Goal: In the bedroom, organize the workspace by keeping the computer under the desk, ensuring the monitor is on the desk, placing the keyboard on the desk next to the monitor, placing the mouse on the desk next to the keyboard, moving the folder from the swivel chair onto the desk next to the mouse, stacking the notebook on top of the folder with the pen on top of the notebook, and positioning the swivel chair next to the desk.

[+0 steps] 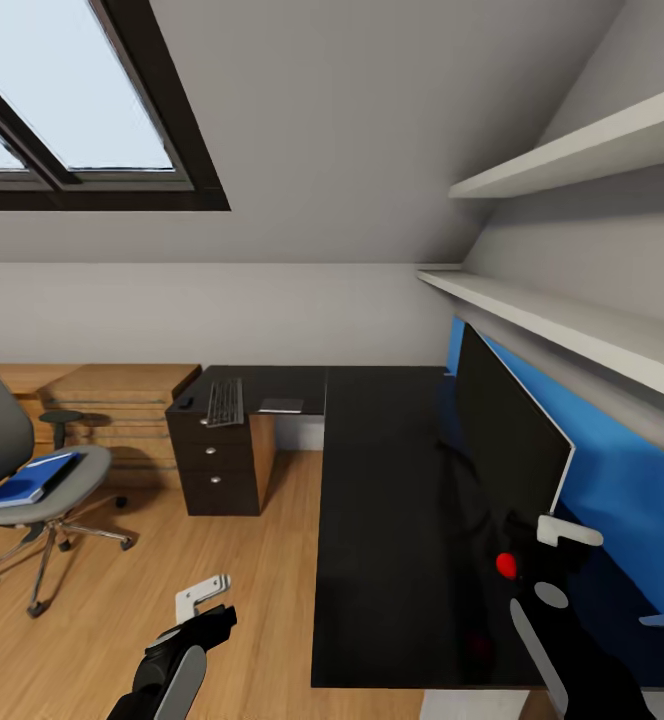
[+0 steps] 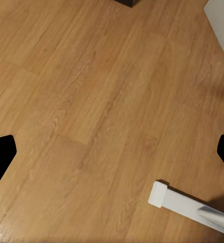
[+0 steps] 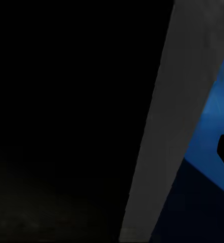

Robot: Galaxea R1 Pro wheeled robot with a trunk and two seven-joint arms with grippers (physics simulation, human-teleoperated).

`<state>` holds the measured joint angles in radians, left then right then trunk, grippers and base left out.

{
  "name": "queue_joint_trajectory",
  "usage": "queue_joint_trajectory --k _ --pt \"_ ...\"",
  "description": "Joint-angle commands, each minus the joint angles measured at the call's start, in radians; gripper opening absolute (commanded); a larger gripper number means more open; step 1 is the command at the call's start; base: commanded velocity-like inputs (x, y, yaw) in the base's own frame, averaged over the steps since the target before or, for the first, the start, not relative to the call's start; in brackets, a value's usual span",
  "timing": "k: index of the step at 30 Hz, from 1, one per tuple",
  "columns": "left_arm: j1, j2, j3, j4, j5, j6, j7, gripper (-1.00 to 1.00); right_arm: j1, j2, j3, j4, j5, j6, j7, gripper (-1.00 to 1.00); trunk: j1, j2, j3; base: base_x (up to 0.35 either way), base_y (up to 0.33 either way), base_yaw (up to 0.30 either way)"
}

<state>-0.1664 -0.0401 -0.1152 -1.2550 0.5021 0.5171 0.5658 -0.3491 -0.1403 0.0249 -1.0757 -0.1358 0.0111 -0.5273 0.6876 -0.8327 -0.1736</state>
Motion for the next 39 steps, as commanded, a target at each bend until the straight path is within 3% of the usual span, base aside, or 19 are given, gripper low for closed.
queue_joint_trajectory --k 1,11,39 --pt "-0.001 0.000 -0.001 -0.001 0.010 0.001 0.009 1.00 -0.001 -0.001 0.003 -0.001 -0.007 0.001 -0.005 1.00 0.000 -0.001 -0.002 -0.305 0.000 0.000" --pt "-0.001 -0.001 -0.001 -0.001 0.010 0.001 0.009 1.00 -0.001 -0.001 0.003 -0.001 -0.007 0.001 -0.005 1.00 0.000 -0.001 -0.002 -0.256 -0.070 0.000" --pt "-0.001 0.000 0.002 -0.001 0.012 0.001 0.009 1.00 -0.001 -0.001 0.004 0.000 -0.007 0.000 -0.005 1.00 0.000 -0.001 -0.002 -0.005 -0.048 0.000"
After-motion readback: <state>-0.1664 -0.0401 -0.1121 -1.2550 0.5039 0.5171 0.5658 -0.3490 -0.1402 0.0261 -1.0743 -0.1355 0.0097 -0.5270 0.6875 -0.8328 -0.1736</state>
